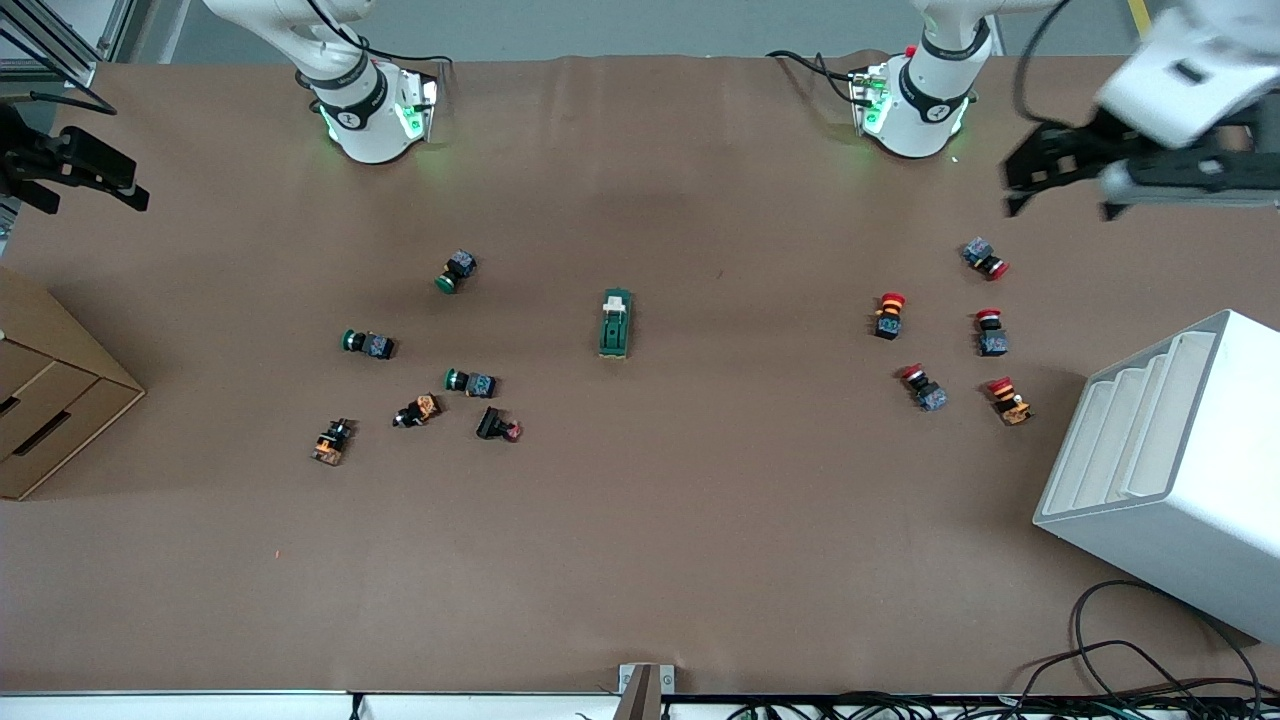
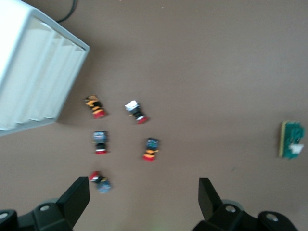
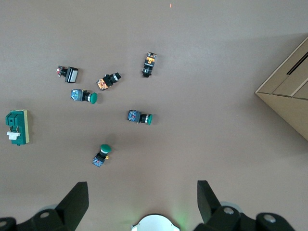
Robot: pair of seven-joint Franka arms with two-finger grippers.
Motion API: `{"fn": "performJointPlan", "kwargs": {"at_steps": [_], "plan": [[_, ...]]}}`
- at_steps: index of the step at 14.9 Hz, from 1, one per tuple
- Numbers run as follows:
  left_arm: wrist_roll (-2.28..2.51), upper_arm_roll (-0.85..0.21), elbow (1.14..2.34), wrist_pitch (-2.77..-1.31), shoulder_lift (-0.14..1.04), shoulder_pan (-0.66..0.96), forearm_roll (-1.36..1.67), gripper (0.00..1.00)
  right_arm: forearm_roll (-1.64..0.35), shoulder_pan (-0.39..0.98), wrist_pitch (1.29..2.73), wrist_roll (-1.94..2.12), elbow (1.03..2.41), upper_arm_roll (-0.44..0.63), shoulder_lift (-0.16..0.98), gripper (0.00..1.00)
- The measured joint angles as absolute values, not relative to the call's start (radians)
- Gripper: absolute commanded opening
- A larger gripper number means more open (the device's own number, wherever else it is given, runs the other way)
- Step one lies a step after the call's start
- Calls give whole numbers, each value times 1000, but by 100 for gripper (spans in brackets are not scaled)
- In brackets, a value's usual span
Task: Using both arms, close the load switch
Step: 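Move the left gripper above the green switch while the right gripper approaches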
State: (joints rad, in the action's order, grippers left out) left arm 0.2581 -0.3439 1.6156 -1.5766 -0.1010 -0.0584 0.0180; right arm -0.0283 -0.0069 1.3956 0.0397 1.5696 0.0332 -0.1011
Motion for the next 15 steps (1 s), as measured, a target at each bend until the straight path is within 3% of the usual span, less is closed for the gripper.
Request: {"fn": "performJointPlan", "kwargs": {"at_steps": [4,9,12,15], "plan": [[554,-566,1758,-1797,-80,-51,18,100,-29,-8,1400,40,1570,33,-73,100],[861,-794,1981,-2128,-70,-49,-22,100,-28,-9,1422,45,1563,32,54,100],[1074,-910,2061,-2229,-41,-44,-147,100,-31,-5,1423,7,1555,28,63,100],[1340,-950,2081,-2249,56,49,-376,99,-56,24,1450,-125,1555,19,69,100]]}}
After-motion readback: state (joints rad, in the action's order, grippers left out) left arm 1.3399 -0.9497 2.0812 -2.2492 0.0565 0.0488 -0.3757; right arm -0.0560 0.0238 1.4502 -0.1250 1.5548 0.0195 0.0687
